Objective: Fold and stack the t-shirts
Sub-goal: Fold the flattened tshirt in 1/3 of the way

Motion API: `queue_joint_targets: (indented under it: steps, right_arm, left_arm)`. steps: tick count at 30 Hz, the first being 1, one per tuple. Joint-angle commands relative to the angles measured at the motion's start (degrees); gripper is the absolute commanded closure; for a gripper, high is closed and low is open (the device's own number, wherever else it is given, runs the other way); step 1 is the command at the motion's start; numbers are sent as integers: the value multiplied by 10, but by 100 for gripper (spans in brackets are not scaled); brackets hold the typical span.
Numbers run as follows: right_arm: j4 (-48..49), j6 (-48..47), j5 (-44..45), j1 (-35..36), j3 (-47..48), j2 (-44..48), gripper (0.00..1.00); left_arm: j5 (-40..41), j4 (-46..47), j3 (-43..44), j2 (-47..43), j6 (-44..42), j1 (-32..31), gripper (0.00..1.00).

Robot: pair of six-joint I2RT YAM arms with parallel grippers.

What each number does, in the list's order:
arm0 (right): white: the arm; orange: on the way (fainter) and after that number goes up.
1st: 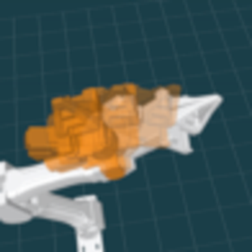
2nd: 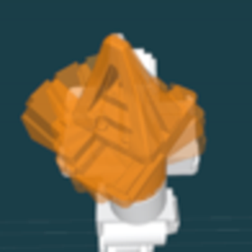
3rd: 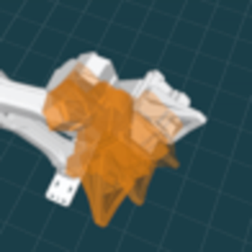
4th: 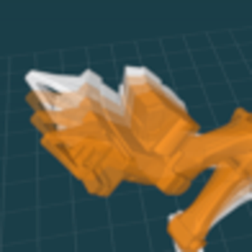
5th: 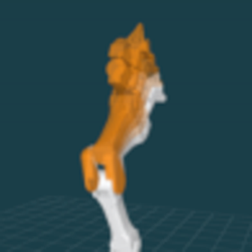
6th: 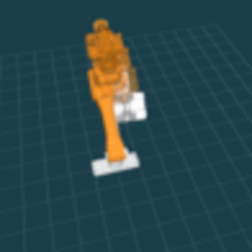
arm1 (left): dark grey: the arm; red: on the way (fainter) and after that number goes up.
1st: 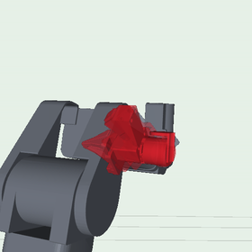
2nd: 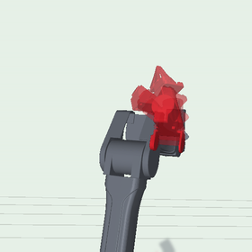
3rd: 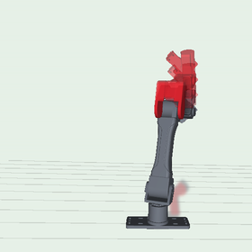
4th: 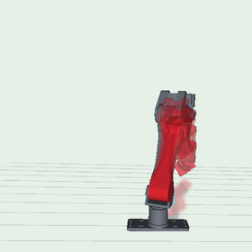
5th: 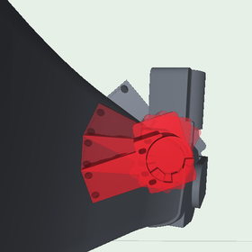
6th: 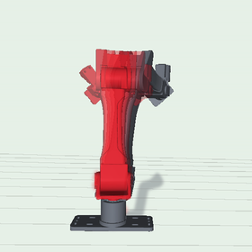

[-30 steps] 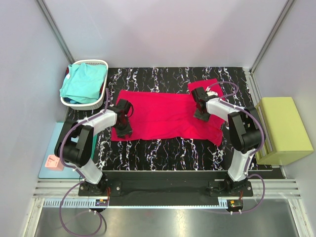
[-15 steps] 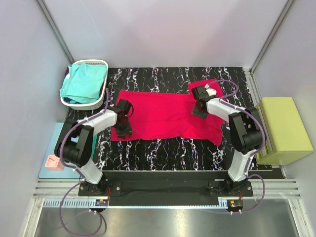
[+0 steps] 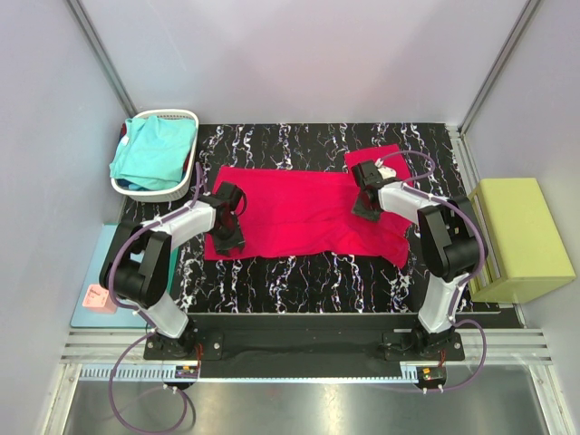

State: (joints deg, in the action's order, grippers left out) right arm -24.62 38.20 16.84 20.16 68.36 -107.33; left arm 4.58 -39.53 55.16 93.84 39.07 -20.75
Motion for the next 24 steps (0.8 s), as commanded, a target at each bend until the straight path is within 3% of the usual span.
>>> queue_joint_targets:
  steps: [1, 5, 16, 24]
  right_arm:
    - [12, -2, 7, -2, -11, -5, 59]
    - [5, 2, 14, -2, -15, -5, 63]
    - [-2, 3, 33, -2, -23, 17, 89]
    - [-38, -8, 84, -1, -3, 65, 94]
  left_arm:
    - [-10, -4, 18, -3, 3, -3, 58]
    - [-10, -4, 14, -1, 5, -3, 58]
    - [-12, -4, 14, 1, 6, -3, 58]
    - [-8, -1, 7, 15, 8, -3, 59]
